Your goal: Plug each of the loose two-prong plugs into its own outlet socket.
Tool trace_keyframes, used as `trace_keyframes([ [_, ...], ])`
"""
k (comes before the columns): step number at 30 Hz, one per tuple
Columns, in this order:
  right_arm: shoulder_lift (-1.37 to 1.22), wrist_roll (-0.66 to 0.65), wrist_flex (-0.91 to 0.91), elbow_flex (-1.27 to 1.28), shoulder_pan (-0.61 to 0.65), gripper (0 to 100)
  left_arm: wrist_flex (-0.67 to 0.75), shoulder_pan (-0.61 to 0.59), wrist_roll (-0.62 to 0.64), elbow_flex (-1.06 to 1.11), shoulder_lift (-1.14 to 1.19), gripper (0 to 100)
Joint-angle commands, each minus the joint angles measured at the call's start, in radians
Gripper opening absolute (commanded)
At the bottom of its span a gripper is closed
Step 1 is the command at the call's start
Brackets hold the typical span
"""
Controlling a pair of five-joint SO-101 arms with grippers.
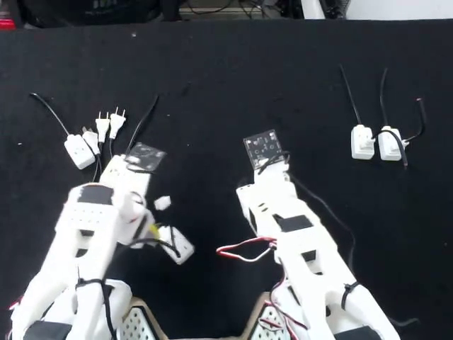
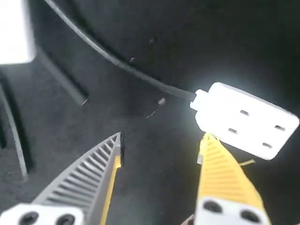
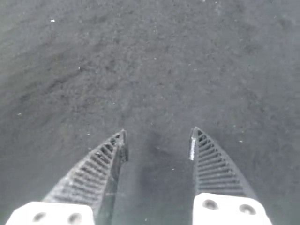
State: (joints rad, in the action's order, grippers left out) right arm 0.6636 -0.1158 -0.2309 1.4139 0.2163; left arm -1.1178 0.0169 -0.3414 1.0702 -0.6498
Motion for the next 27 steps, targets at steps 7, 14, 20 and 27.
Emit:
trace_keyframes([
  [7, 0.039, 0.006, -0.006, -0.077, -0.164, 19.4, 0.173, 0.47, 0.354, -0.007, -0.011, 27],
  [14, 0.039, 0.006, -0.006, -0.076, -0.166, 19.4, 0.189, 0.481, 0.402, -0.082, -0.018, 27],
  [20, 0.039, 0.006, -0.006, -0.076, -0.164, 19.4, 0.092, 0.278, 0.391, -0.205, 0.038, 27],
  [27, 0.039, 0.006, -0.006, -0.076, -0.164, 19.4, 0.095, 0.119, 0.204, -0.234, 0.339, 27],
])
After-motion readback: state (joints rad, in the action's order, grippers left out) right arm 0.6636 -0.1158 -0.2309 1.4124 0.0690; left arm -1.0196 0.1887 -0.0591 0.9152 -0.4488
